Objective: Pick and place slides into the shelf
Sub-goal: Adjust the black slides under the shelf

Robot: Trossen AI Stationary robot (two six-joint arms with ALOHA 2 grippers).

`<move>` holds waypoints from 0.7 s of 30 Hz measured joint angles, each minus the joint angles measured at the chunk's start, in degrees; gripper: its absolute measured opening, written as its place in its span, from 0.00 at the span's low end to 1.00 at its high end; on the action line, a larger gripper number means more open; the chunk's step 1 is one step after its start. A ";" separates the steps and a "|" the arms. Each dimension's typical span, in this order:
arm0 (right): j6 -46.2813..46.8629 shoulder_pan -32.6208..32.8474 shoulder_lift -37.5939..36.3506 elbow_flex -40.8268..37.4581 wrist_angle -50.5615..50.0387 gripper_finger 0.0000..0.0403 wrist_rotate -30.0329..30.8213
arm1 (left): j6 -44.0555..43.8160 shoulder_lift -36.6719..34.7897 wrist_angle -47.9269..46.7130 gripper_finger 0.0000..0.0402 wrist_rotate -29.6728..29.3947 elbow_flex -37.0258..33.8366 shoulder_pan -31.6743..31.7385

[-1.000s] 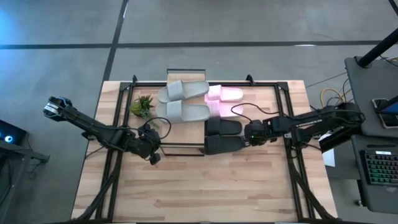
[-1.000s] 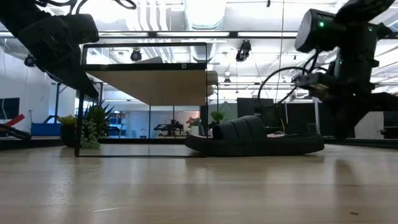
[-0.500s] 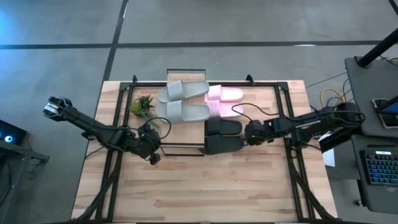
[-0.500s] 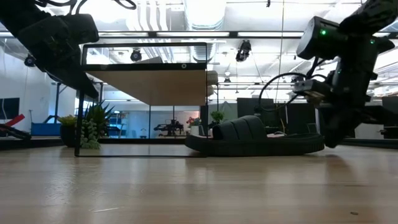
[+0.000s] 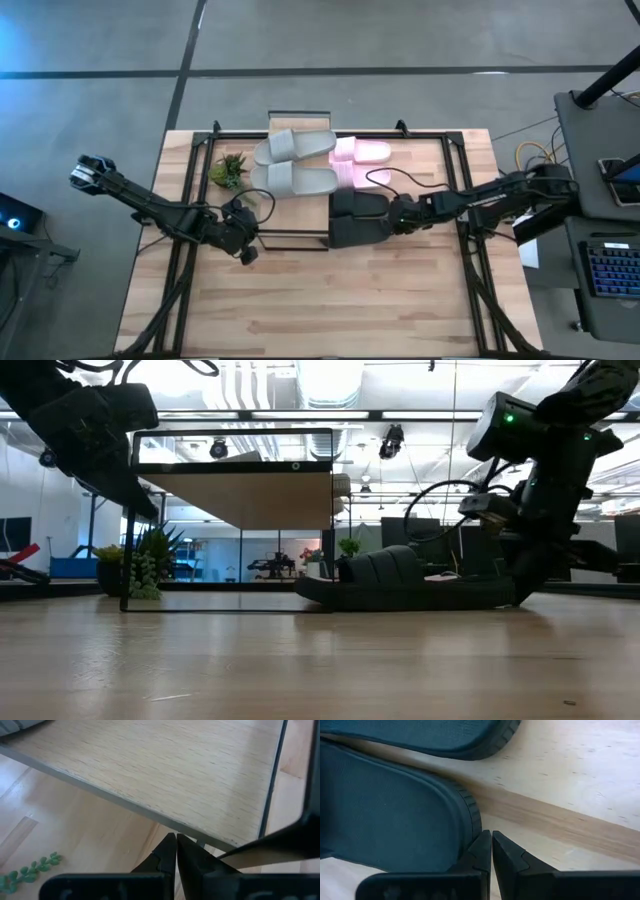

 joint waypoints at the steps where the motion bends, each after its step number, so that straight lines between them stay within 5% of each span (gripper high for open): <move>1: -0.02 0.00 0.47 0.30 0.10 0.02 -0.42 | 0.00 0.00 -0.04 0.00 0.00 0.00 -0.01; 14: -4.47 0.00 7.02 7.89 1.85 0.02 -2.67 | -0.04 -0.11 -0.16 0.00 0.13 -0.02 -0.01; 21: -4.28 -0.02 7.11 7.89 -5.66 0.02 -2.32 | -0.06 -0.35 -0.86 0.00 0.07 -0.04 -0.01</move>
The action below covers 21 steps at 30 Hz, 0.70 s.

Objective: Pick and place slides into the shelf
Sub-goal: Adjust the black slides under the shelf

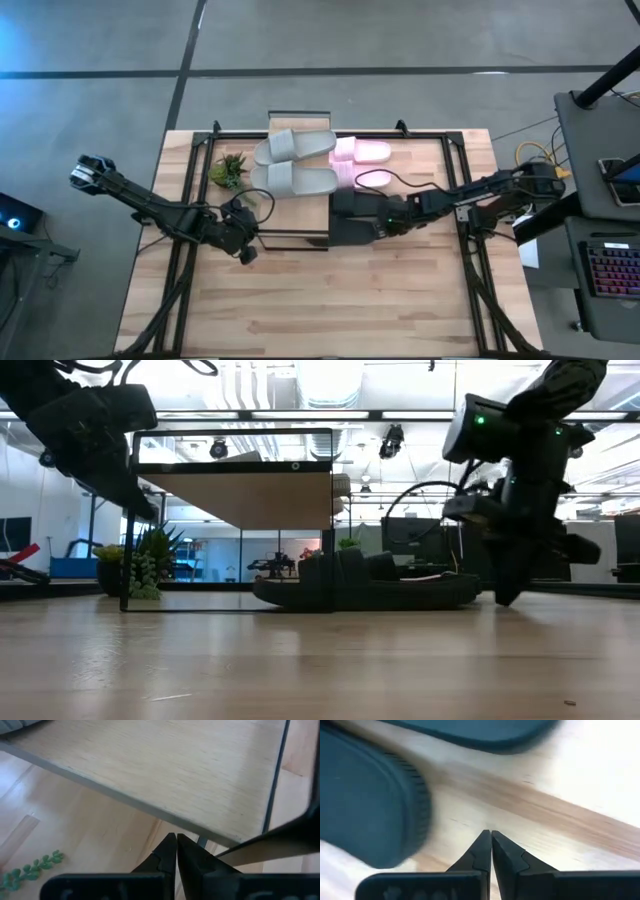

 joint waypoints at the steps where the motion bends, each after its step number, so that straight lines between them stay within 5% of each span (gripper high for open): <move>1: 0.36 0.00 -0.29 0.01 -1.24 0.02 0.62 | 0.00 -0.06 -0.35 0.00 -0.05 0.00 0.00; 11: 3.55 -4.28 -1.34 0.05 -4.00 0.02 10.80 | -0.02 -0.08 -0.66 0.00 -0.09 0.00 0.02; 21: -3.42 -11.88 -1.22 0.03 -2.86 0.02 11.89 | -0.07 -0.08 -0.77 0.00 -0.09 0.00 0.02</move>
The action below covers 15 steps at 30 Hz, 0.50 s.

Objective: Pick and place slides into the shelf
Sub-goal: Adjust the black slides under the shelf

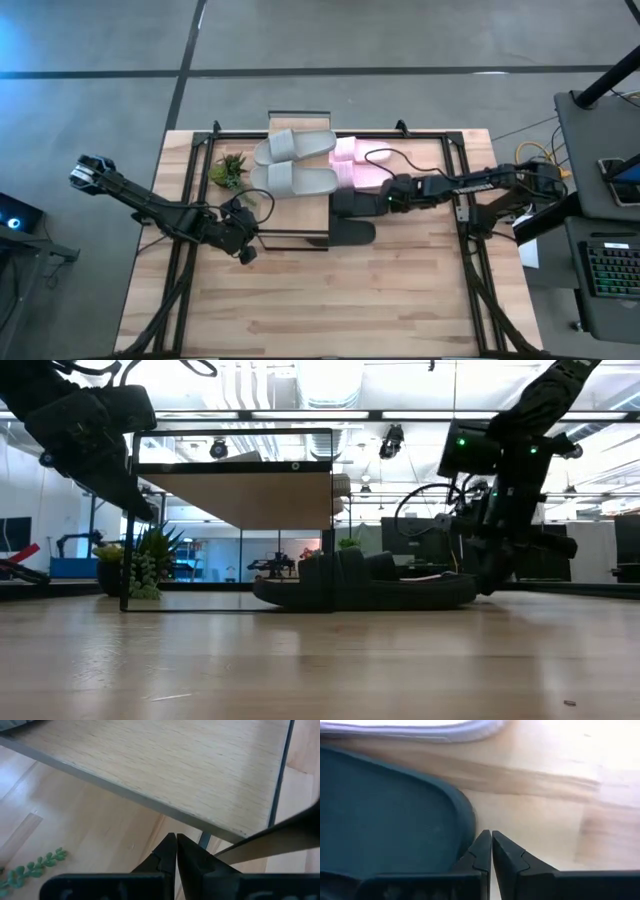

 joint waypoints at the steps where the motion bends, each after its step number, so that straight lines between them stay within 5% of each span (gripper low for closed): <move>1: -1.27 -0.50 0.01 0.00 0.92 0.02 -0.72 | 0.00 0.00 0.00 0.00 0.00 0.00 -0.02; 15: -6.52 -1.76 1.77 0.66 10.09 0.02 -6.55 | -0.04 0.00 -0.04 0.00 -0.48 0.00 0.74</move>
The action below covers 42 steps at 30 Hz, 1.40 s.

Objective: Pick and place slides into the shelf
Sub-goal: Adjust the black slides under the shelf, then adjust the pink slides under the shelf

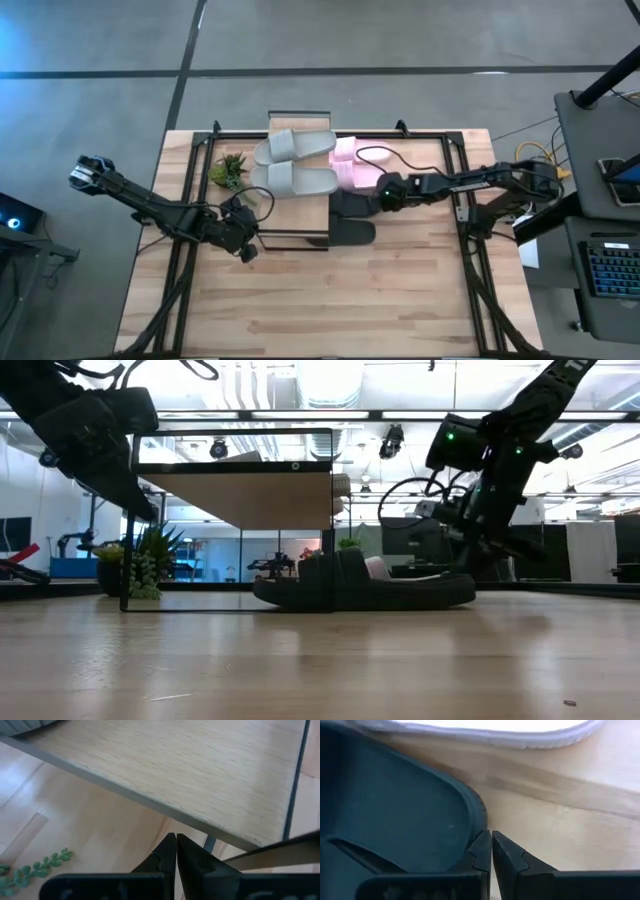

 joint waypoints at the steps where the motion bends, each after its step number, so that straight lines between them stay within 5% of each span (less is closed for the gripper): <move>1: -0.22 0.00 0.57 0.00 0.39 0.02 -0.44 | 0.00 0.00 0.00 0.00 0.00 0.00 0.00; 11: 5.39 -0.49 0.63 0.02 -2.48 0.02 7.63 | 0.00 0.00 -0.13 0.00 0.03 0.00 0.00; 17: 4.33 -3.22 -2.82 2.83 -15.53 0.02 15.63 | -0.02 -0.16 -0.53 0.00 0.05 0.00 0.00; 30: -11.59 -17.05 1.02 3.48 -3.07 0.02 9.61 | -0.09 -0.33 -1.09 0.00 0.07 0.00 0.37; 42: -13.27 -18.46 6.34 3.47 -0.19 0.02 3.76 | -0.15 -1.18 -2.58 0.00 0.06 0.02 0.47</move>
